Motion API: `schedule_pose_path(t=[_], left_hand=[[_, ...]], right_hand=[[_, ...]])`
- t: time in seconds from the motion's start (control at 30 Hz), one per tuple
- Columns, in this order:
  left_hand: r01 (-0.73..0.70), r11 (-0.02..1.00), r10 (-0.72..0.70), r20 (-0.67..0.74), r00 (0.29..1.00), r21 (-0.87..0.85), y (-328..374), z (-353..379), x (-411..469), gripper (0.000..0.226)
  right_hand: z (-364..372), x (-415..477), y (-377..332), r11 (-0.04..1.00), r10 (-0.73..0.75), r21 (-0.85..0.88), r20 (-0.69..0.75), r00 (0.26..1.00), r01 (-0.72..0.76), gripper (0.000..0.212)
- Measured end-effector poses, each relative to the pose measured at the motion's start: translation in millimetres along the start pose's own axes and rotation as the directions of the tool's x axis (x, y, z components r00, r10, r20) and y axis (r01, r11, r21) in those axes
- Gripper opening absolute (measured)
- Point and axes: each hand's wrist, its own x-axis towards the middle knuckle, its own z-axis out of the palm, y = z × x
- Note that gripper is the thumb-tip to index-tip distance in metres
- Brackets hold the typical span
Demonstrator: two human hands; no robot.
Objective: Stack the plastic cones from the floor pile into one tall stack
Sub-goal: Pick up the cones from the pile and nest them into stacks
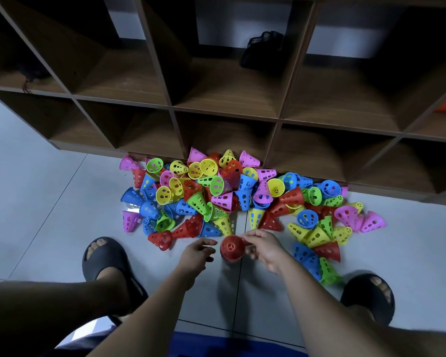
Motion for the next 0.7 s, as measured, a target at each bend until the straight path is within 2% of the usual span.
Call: schedule_pose_path(t=[0.13,0.27,0.33,0.4,0.57,0.7], left_hand=[[0.085,0.986,-0.096,-0.077,0.992,-0.14,-12,-16,12,0.024],[0.103,0.957,-0.151,-0.164,0.975,-0.27,-18,-35,26,0.026],[0.098,0.946,-0.167,-0.205,0.964,-0.308,-21,-45,33,0.027],[0.083,0.936,-0.177,-0.252,0.951,-0.343,-23,-56,41,0.031],[0.051,0.904,-0.201,-0.317,0.927,-0.424,-21,-78,53,0.055],[0.094,0.888,-0.249,-0.299,0.921,-0.451,-24,-87,55,0.059]], right_hand=[[-15,21,-2,0.99,-0.041,-0.14,-0.148,0.988,0.021,0.016],[-36,42,-11,0.915,-0.134,-0.401,-0.223,0.966,0.035,0.021],[-50,55,-14,0.796,-0.185,-0.604,-0.183,0.966,0.038,0.025],[-61,65,-17,0.65,-0.225,-0.758,-0.122,0.967,0.056,0.039],[-77,84,-28,0.514,-0.232,-0.854,-0.048,0.971,0.08,0.055],[-75,85,-29,0.419,-0.22,-0.906,-0.035,0.975,0.062,0.058]])
